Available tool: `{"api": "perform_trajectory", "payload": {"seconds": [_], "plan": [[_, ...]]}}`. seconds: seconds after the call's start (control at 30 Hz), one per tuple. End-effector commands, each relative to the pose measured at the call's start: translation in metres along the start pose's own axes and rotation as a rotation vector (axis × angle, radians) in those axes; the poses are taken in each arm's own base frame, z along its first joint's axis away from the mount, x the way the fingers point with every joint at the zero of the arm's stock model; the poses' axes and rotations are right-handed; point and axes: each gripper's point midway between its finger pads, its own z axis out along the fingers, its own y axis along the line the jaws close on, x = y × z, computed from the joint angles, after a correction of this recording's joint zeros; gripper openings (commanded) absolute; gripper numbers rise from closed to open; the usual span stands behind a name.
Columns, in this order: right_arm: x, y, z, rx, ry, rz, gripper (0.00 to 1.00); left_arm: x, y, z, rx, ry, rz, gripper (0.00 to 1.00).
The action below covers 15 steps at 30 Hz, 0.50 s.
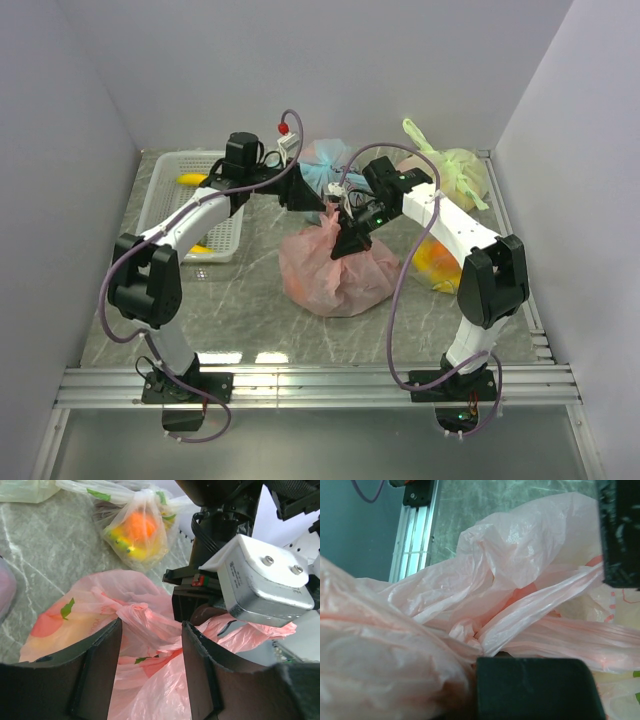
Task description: Place the fake fruits into the plastic bag and tie a complex knot
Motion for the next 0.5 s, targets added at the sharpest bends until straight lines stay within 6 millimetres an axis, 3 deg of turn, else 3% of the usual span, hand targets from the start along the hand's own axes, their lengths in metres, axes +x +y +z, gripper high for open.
{"api": "perform_trajectory", "payload": {"seconds": [0.0, 0.17, 0.33, 0.47], "plan": [[-0.011, 0.007, -0.003, -0.009, -0.008, -0.061, 0.00, -0.002, -0.003, 0.002, 0.060, -0.010, -0.039, 0.56], [-0.012, 0.008, -0.004, -0.014, -0.008, -0.086, 0.00, 0.000, 0.002, 0.007, 0.055, -0.005, -0.065, 0.56], [-0.010, 0.011, -0.004, -0.024, 0.003, -0.092, 0.00, 0.003, 0.033, 0.009, -0.072, 0.000, -0.104, 0.57], [-0.009, 0.011, -0.004, -0.024, 0.007, -0.091, 0.00, 0.000, 0.042, 0.008, -0.099, -0.009, -0.107, 0.58]]}}
